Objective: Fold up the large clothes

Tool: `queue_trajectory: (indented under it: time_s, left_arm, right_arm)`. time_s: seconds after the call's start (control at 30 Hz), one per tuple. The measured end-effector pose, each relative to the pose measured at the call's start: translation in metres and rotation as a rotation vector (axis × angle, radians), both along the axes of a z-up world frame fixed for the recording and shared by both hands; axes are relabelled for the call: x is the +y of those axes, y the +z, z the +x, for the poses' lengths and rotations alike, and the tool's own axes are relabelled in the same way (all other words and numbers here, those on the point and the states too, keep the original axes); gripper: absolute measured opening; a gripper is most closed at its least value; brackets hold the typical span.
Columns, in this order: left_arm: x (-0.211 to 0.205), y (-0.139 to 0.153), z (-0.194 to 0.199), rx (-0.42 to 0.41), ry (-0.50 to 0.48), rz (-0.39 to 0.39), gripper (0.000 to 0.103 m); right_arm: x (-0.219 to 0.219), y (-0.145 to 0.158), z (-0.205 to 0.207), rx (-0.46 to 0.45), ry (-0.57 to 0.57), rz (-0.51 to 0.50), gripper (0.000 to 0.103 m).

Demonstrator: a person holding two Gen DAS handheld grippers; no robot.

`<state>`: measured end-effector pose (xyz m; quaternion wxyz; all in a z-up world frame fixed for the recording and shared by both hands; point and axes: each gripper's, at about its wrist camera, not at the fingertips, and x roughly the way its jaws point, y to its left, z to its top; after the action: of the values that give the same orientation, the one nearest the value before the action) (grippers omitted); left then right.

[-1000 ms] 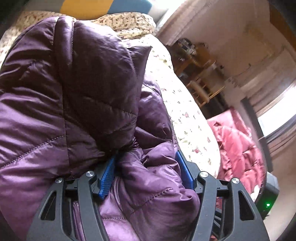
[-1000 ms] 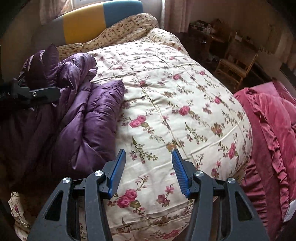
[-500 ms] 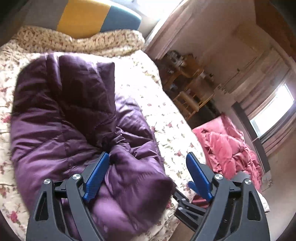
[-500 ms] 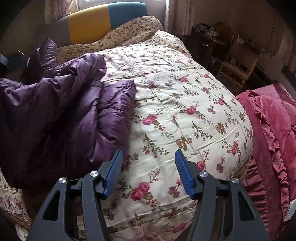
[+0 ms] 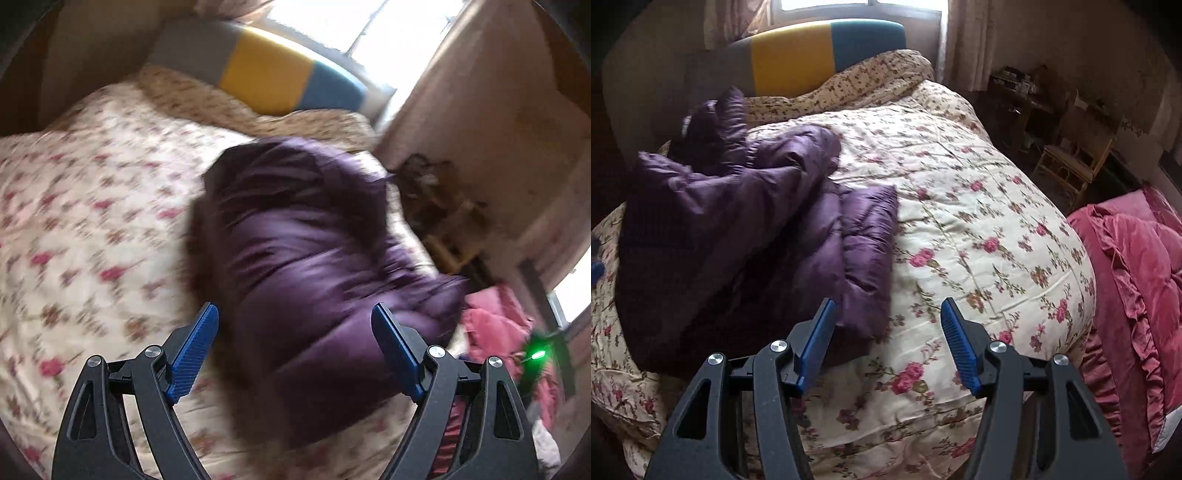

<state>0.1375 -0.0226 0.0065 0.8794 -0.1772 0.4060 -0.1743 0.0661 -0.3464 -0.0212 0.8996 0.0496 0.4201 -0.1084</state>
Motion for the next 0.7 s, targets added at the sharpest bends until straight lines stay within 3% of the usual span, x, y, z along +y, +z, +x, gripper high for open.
queue_trajectory:
  time_s: [0.13,0.2,0.43,0.7]
  left_arm:
    - [0.015,-0.017,-0.008,0.047,0.035,0.018,0.07]
    - [0.011,-0.022,-0.01,0.052,0.022,0.022,0.069]
    - [-0.016,-0.029,-0.017,0.049,-0.058,0.032,0.052]
    - [-0.04,-0.032,-0.016,0.024,-0.13,0.084,0.048]
  right_arm:
    - [0.013,0.007,0.0,-0.015,0.028,-0.002,0.06]
    - [0.017,0.009,0.001,-0.018,0.041,-0.005,0.06]
    - [0.018,0.01,-0.001,-0.017,0.04,-0.008,0.061]
    - [0.016,0.008,-0.005,-0.009,0.031,0.011,0.061]
